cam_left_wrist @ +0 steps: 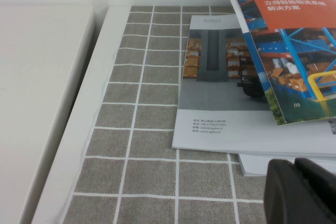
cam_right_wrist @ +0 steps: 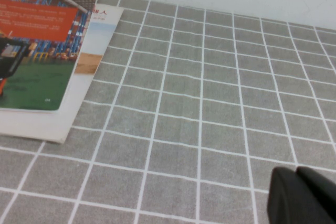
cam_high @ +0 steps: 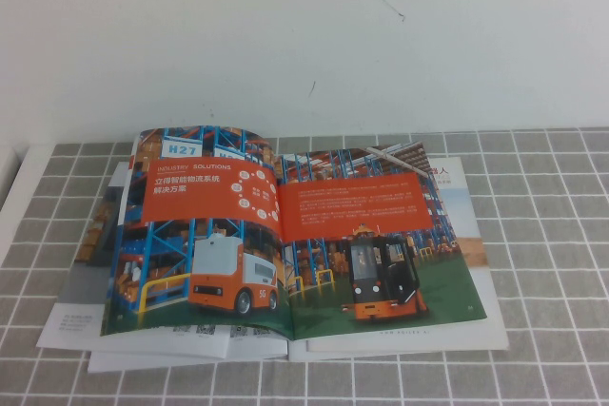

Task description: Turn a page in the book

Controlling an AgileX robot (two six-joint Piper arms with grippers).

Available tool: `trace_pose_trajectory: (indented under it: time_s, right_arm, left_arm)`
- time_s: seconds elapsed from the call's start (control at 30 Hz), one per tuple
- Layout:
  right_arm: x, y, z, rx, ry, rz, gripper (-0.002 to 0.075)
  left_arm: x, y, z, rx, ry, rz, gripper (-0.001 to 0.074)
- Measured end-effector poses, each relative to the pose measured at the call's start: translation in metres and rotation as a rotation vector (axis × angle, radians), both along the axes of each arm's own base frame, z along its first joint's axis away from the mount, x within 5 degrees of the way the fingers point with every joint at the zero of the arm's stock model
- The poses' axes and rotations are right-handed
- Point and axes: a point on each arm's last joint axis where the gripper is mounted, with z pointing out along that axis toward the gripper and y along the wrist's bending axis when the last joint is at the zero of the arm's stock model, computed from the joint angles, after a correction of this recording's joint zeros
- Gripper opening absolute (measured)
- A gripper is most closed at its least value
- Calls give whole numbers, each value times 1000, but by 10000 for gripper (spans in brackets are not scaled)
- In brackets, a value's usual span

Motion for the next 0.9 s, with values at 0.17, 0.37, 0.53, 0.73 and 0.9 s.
trace_pose_trajectory:
  time_s: [0.17,0.37,0.53,0.73,0.9]
  right_arm:
    - [0,0,0,2,0,0,-3]
    - [0,0,0,2,0,0,-3]
    - [0,0,0,2,0,0,-3]
    - [0,0,0,4,-5,-1,-3]
    - [1,0,2,9,-30,-8,-3]
  left_arm:
    - [0,0,0,0,0,0,-3]
    - [0,0,0,0,0,0,-3]
    - [0,0,0,0,0,0,-3]
    - [1,0,2,-8,-31,0,-3]
    - [4,0,13,-22,-173,6,-3]
